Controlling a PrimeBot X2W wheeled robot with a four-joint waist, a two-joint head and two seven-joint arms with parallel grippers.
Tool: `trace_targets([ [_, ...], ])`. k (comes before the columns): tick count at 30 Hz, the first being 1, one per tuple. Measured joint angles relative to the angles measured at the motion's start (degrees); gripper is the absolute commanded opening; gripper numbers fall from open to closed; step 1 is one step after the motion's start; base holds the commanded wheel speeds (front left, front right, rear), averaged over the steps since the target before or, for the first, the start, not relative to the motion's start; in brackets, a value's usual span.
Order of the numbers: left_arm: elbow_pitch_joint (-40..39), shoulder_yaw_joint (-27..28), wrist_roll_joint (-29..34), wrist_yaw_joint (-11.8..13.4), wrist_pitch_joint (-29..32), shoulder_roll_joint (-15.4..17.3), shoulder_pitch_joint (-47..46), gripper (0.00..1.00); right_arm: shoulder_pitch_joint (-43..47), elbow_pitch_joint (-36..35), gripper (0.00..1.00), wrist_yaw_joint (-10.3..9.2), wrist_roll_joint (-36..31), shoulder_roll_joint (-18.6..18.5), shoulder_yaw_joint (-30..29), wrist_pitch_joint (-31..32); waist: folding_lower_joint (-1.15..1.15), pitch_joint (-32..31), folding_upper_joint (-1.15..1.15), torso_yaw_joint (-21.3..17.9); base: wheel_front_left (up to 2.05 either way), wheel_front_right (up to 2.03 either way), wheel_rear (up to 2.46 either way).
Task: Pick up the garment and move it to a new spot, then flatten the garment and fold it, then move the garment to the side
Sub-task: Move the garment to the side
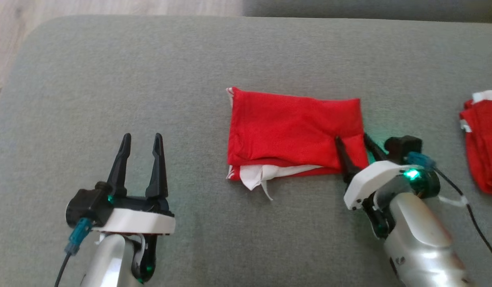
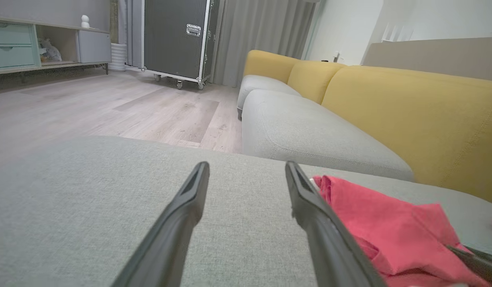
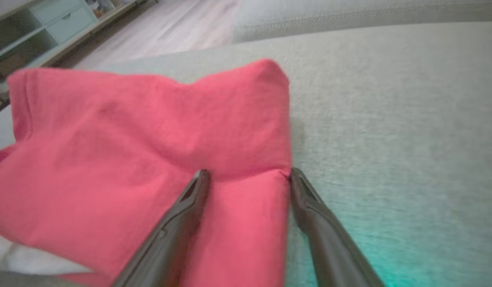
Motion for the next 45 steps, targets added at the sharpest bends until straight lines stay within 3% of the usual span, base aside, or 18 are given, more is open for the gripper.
trace_targets([
  [7,-0.03,-0.43,-1.56,-0.3,0.01,0.0,-0.01,1.0,-5.15,7.26,1.0,-0.01,4.37,-1.18,5.16,3.65,-0.02,-0.2,0.0,1.38,0.0,0.0,0.0],
  [8,-0.04,-0.56,-1.51,-0.3,0.0,0.0,-0.01,1.0,-5.71,8.05,0.65,0.0,4.04,-1.21,5.48,3.28,-0.01,-0.22,0.0,1.48,0.0,0.0,0.0],
  [9,-0.02,-0.67,-1.51,-0.31,0.01,0.0,-0.01,1.0,-6.17,8.81,0.02,0.0,3.44,-1.2,5.69,2.53,-0.01,-0.32,0.0,1.55,0.0,0.0,0.0],
  [20,0.02,-0.38,-0.46,-0.31,0.0,0.0,0.32,1.0,-6.75,12.9,0.0,0.0,-4.79,-0.52,5.43,-6.8,-0.01,-3.7,0.0,-0.66,0.0,0.0,0.0],
  [32,-1.64,-1.44,-0.46,-0.26,0.01,0.03,3.98,1.0,-4.54,5.3,0.0,0.0,-15.61,-1.72,2.38,-8.49,-0.01,-7.69,0.0,-8.11,0.0,0.0,0.0],
  [39,-3.12,-3.19,-0.49,0.23,0.0,0.02,3.75,1.0,-4.72,-1.58,0.0,0.0,-18.09,-9.31,4.82,-4.37,-0.02,-7.39,0.0,-13.05,0.0,0.0,0.0],
  [45,-3.38,-3.56,-0.44,0.22,0.0,0.03,2.08,1.0,-7.4,-6.97,0.0,0.0,-17.17,-17.29,6.1,0.29,-0.01,-4.1,0.0,-15.02,0.0,0.0,0.0],
])
